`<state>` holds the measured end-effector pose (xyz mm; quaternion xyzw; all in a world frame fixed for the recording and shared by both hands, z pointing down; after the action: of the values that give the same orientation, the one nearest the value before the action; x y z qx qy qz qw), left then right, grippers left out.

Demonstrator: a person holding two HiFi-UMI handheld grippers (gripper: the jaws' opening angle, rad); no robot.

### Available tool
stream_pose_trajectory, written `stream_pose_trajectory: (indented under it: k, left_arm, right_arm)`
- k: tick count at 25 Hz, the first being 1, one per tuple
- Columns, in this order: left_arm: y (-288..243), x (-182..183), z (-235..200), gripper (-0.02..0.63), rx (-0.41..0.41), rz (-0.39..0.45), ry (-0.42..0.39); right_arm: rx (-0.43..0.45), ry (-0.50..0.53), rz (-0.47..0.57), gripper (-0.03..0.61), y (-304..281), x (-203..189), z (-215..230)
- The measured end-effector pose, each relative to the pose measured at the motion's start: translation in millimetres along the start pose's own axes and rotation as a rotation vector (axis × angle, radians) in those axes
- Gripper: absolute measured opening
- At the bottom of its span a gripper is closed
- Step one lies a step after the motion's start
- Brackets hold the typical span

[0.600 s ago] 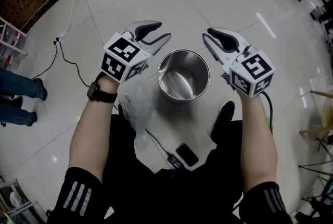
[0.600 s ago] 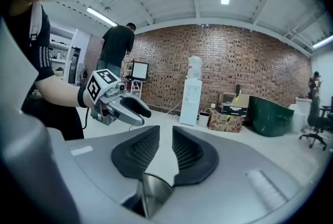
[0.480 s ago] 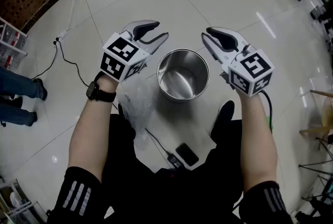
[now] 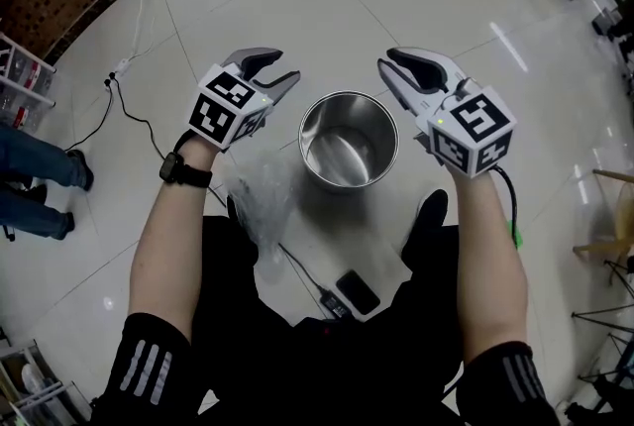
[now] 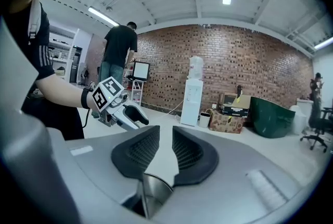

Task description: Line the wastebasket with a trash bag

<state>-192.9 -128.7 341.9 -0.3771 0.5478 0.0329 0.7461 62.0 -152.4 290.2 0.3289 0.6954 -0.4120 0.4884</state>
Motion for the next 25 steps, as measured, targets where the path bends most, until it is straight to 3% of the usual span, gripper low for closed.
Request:
stream_pose_trajectory:
  k: [9, 14, 19, 23, 25]
  left_arm:
    - [-36.2, -81.3, 0.9, 0.194, -0.008, -0.285, 0.054]
    - [-60.1, -148.5, 8.7, 0.202, -0.054, -0.485, 0.066]
    - [-79.7, -206.2, 19.1, 0.202, -0.079, -0.598, 0.124]
    - [-94.5, -257.2, 36.4, 0.221, -0.110, -0.761, 0.139]
    - [-103.0, -274.0, 44.6, 0.223, -0.114, -0.786, 0.142]
  right_arm:
    - [0.008, 0.000, 0.012, 0.086, -0.8, 2.9, 0.1]
    - [0.005, -0.011, 0.019, 0.086, -5.4, 1.7, -0.8]
    - [0.012, -0.009, 0.014, 0.086, -5.0, 1.4, -0.5]
    - [0.013, -0.007, 0.022, 0.086, -2.5, 2.6, -0.8]
    - [0.010, -0.007, 0.028, 0.086, -1.4, 4.0, -0.5]
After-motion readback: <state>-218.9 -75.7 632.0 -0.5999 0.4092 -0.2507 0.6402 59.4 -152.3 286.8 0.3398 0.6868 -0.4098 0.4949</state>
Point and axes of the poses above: the fingertips, and each gripper's own axes: y backward along the fingers, z to its right, x out of its top, the point moved 9 cm from there along y, backward along the fingers, and after that the axes turned 4 degrees about y, right-handed, at the moved point
